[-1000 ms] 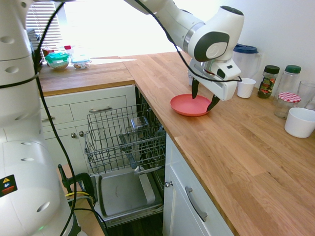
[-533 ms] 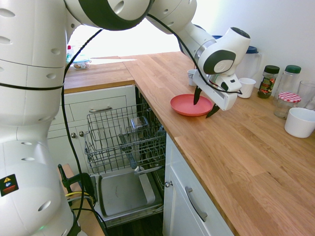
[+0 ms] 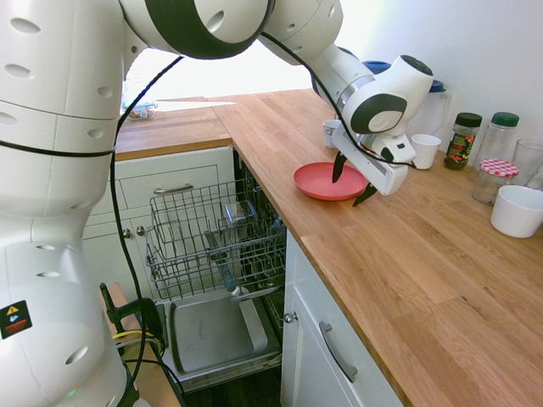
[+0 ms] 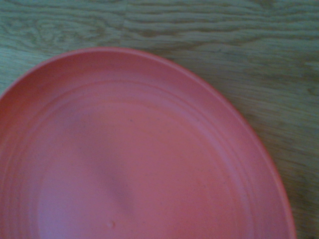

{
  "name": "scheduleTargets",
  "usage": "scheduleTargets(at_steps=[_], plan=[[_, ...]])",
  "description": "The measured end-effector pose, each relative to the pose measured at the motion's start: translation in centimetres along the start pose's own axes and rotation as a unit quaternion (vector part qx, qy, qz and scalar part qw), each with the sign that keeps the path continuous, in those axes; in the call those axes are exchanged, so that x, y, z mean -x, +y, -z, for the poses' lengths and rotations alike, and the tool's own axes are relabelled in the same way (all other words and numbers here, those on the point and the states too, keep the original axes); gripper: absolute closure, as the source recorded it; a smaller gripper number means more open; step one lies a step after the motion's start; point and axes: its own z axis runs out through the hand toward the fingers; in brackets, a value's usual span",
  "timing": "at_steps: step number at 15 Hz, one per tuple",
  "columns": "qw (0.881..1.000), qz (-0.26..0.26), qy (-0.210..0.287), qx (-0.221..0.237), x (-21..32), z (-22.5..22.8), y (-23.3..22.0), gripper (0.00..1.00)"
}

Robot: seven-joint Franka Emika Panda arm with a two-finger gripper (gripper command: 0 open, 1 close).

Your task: Put the plate in the dishwasher

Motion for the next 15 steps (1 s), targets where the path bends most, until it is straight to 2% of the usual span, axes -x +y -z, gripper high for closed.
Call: scheduleTargets(at_steps=[15], plan=[[0.999, 0.018, -0.026, -0.003, -1.7, 0.8, 1.5, 1.0]])
